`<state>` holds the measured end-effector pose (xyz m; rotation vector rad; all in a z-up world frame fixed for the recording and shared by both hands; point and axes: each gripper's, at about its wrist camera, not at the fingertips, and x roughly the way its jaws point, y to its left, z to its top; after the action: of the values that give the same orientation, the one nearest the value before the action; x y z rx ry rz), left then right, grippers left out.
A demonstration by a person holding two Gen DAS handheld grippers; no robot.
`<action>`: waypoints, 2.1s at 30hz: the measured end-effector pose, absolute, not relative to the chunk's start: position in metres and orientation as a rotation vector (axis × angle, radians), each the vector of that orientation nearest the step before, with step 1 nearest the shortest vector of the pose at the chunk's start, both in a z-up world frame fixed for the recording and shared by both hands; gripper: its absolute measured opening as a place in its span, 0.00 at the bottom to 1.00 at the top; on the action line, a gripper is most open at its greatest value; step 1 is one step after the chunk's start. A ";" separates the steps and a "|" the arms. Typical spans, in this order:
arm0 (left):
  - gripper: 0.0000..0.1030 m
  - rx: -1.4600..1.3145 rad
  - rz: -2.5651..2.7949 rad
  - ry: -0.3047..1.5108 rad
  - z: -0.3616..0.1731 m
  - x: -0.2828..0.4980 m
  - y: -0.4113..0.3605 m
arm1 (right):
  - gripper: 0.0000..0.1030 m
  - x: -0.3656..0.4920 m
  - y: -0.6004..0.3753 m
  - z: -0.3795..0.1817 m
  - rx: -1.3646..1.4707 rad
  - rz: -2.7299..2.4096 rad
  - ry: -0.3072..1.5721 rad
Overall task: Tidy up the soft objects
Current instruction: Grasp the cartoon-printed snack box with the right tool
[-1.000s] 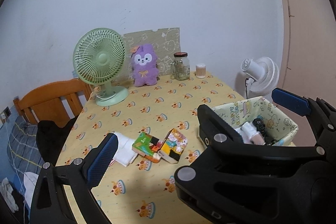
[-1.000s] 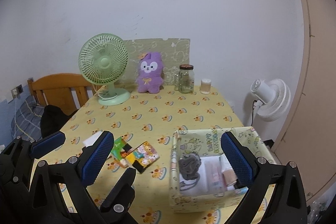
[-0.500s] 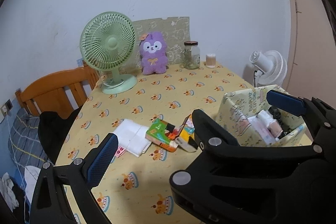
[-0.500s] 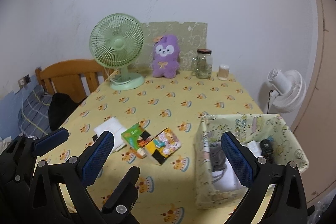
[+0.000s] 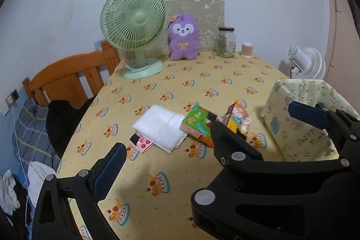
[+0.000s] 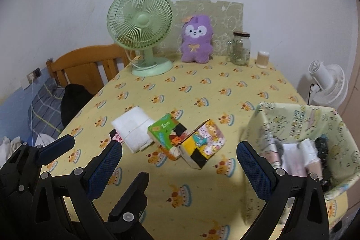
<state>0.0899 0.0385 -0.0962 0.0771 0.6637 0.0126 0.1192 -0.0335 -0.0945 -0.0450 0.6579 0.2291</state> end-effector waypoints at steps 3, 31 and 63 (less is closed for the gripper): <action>0.98 0.080 0.029 0.681 -0.104 0.095 0.044 | 1.00 0.125 -0.027 -0.102 -0.054 0.232 0.674; 0.98 0.127 0.018 0.811 -0.153 0.156 0.046 | 0.53 0.189 -0.028 -0.166 -0.039 0.110 0.865; 0.96 0.115 -0.087 0.807 -0.153 0.203 0.035 | 0.30 0.211 -0.046 -0.154 0.000 0.094 0.817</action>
<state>0.2026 0.0346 -0.1529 0.1146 0.8073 -0.0869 0.2113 -0.0459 -0.1541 0.0005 0.8169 0.0945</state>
